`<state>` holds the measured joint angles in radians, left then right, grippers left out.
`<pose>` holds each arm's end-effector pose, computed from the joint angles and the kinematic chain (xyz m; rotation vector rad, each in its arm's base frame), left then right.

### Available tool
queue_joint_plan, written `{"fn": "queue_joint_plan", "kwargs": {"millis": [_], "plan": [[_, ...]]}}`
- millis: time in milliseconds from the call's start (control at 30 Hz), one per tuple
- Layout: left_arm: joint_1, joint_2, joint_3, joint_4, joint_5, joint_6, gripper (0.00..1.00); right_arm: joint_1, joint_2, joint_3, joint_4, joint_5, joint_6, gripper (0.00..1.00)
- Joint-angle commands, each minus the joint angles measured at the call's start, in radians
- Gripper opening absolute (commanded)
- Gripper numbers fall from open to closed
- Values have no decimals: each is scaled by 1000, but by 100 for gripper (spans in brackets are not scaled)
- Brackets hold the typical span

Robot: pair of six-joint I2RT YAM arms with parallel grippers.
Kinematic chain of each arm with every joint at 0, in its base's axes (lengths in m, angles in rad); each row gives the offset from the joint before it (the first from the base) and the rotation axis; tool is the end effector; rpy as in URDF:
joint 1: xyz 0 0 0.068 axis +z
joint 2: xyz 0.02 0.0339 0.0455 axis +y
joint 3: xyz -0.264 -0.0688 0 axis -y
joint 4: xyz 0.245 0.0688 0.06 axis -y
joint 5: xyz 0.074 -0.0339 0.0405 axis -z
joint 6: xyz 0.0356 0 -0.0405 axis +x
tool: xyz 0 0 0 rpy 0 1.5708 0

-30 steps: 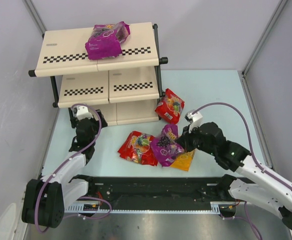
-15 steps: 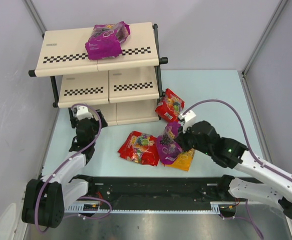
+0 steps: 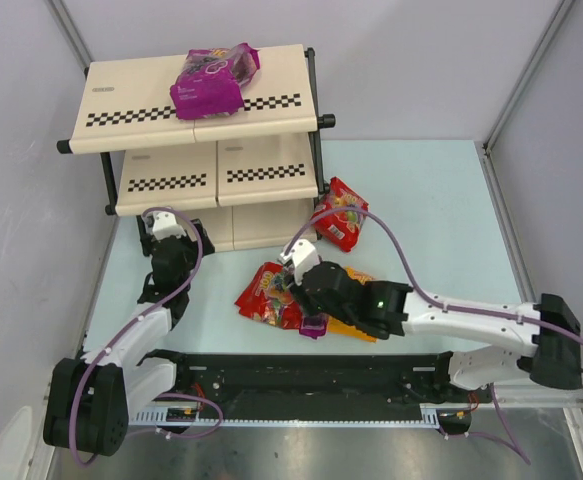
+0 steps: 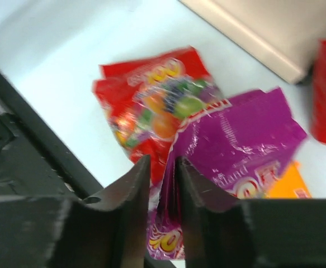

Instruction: Place and organize the candy bags onto the shelf

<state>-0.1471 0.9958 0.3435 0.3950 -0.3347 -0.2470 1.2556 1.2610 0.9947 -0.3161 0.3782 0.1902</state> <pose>0.2111 -0.0195 0.2066 -0.3237 1.7845 0.0265 0.0996 0.2632 0.2994 -0.8923 1.9459 0.4534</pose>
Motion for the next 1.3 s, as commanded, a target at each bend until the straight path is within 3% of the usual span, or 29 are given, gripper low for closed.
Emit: {"fn": "queue_joint_plan", "kwargs": {"millis": [0,33,100,167,300,433,533,800,900,933,1000,1033,1133,1267], "plan": [[9,-5,20,30,8,-18,100,50,92,62,213,-77,41,39],[9,-5,22,30,8,-18,100,54,109,67,263,-106,46,40],[9,-6,22,28,8,-18,100,62,152,73,305,-205,64,55],[9,-6,20,31,6,-18,100,65,159,76,382,-270,74,63],[9,-8,20,31,6,-18,100,62,97,76,390,-262,54,67],[9,-6,22,30,6,-18,100,62,3,75,263,-124,26,69],[9,-6,20,28,6,-18,100,59,-55,73,128,87,57,72],[9,-6,22,28,5,-20,100,44,-129,65,-243,270,244,73],[9,-6,22,28,6,-18,100,31,-149,65,-433,355,403,62],[9,-3,23,28,6,-18,100,31,-152,65,-481,385,444,48],[9,-3,23,28,6,-18,100,28,-152,65,-599,396,541,34],[9,-5,22,28,6,-20,100,30,-149,64,-629,390,566,22],[9,-5,23,28,6,-18,100,41,-114,55,-679,332,618,5],[9,-6,20,28,5,-18,100,94,-40,44,-638,219,609,0]]}}
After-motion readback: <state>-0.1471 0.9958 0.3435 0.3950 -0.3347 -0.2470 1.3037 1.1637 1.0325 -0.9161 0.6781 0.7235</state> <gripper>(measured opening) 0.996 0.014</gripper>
